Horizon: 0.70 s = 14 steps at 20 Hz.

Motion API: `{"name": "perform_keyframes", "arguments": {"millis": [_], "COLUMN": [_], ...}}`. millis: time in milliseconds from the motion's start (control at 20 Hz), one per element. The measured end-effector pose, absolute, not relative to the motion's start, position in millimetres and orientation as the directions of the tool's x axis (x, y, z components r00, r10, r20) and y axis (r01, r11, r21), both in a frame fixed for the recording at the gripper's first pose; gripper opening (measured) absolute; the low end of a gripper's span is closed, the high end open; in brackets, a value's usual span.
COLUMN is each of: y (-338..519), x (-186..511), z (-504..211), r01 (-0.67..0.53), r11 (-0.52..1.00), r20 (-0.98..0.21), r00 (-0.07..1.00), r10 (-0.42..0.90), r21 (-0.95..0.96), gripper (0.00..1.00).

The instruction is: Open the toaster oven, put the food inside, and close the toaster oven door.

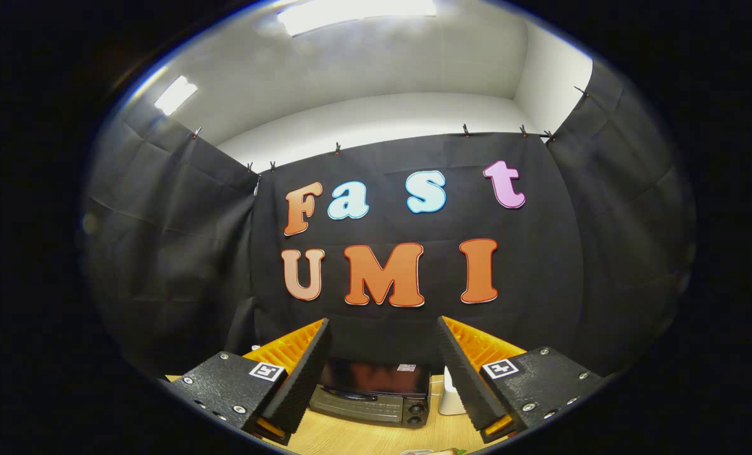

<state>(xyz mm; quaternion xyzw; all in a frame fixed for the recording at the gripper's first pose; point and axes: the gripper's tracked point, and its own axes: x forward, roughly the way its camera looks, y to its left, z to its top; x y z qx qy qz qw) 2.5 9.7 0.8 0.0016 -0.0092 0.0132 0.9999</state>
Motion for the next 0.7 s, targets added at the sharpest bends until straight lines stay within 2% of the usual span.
{"name": "perform_keyframes", "arguments": {"millis": [400, 700], "y": [14, 25], "x": [13, 31], "z": [-7, -36], "r01": [-0.026, -0.031], "r11": [1.000, 0.998], "r20": [0.006, -0.049], "r00": [1.000, 0.998], "r10": [0.026, 0.033], "r21": [0.018, 0.047], "gripper": [0.98, 0.98]}}
